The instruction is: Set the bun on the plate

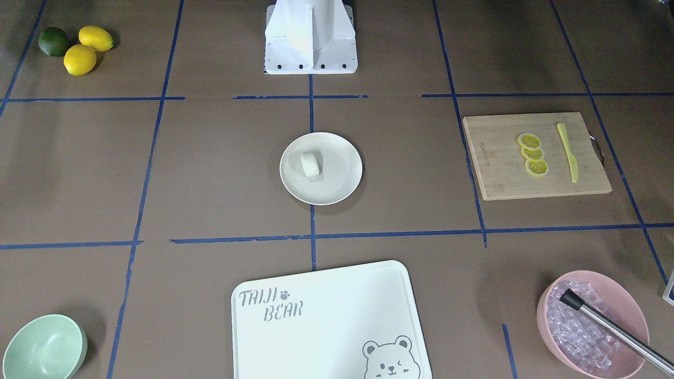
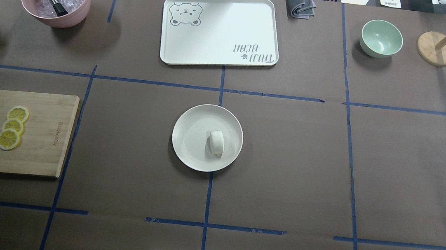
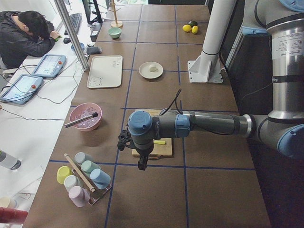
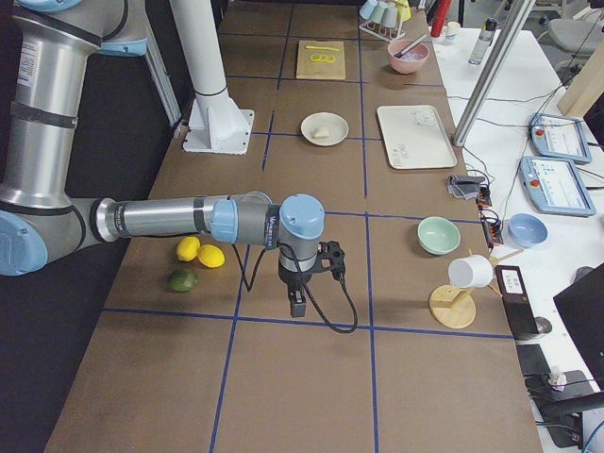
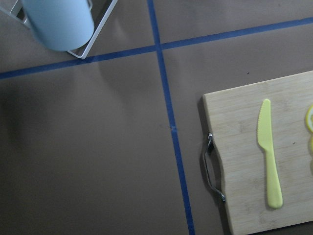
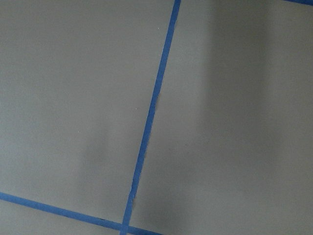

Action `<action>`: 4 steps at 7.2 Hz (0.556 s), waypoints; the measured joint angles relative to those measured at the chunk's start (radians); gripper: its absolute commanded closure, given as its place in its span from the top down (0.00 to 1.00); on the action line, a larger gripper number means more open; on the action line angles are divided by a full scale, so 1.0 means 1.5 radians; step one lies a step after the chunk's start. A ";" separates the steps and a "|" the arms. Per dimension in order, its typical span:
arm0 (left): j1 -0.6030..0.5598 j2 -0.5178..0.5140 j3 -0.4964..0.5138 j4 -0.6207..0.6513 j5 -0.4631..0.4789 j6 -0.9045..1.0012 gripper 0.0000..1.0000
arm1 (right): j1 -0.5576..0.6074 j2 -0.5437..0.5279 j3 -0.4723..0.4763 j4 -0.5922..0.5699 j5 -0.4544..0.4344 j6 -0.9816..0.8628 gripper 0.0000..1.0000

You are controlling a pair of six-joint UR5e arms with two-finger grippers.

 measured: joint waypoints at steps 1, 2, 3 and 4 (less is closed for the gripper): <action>-0.002 0.006 0.005 -0.008 -0.002 0.000 1.00 | 0.000 -0.001 0.000 0.000 0.000 0.000 1.00; -0.003 0.007 0.006 -0.013 -0.003 0.001 1.00 | 0.000 -0.001 0.000 0.000 0.000 0.000 1.00; -0.003 0.007 0.010 -0.015 -0.003 0.001 1.00 | 0.000 -0.002 -0.001 0.000 0.000 0.000 1.00; -0.003 0.006 0.019 -0.015 -0.001 -0.001 1.00 | 0.000 -0.001 -0.002 0.000 0.000 0.000 1.00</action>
